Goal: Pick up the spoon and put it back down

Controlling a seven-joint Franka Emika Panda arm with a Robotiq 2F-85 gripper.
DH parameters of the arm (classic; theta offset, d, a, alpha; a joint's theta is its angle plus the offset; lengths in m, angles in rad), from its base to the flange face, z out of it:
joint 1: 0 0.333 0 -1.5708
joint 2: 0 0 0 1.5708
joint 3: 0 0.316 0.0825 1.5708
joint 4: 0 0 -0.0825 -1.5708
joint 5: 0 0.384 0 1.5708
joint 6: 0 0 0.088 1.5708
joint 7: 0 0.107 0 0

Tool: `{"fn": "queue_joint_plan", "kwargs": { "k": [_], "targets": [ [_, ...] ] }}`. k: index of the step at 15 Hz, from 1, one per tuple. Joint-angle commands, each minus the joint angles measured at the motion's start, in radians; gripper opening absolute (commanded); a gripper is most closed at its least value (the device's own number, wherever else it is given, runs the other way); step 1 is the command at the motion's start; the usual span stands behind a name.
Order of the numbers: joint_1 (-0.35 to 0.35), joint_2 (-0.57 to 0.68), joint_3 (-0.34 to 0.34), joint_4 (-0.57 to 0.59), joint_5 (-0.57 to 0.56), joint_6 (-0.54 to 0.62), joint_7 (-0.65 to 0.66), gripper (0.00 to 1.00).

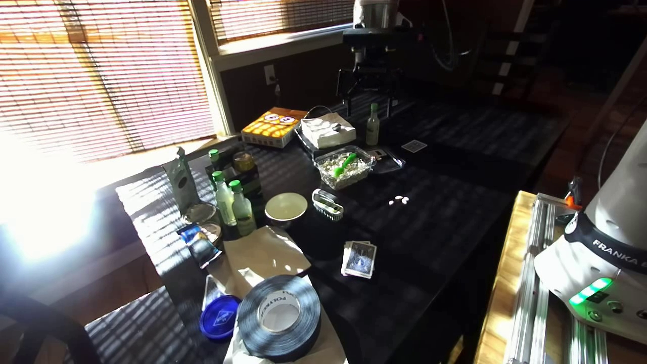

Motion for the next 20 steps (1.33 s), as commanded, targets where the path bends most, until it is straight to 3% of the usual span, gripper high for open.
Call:
{"fn": "queue_joint_plan", "kwargs": {
  "k": [1, 8, 15, 16, 17, 20],
  "targets": [
    [0.012, 0.177, -0.035, 0.106, 0.012, 0.108, 0.158, 1.0],
    [0.049, 0.466, -0.132, 0.259, 0.006, 0.328, 0.459, 1.0],
    [0.122, 0.552, -0.248, 0.322, -0.028, 0.366, 0.827, 1.0],
    [0.132, 0.542, -0.259, 0.325, -0.049, 0.32, 0.862, 1.0],
    [0.091, 0.534, -0.218, 0.306, -0.022, 0.345, 0.772, 1.0],
    [0.104, 0.534, -0.232, 0.308, -0.037, 0.341, 0.829, 1.0]
  ]
}}
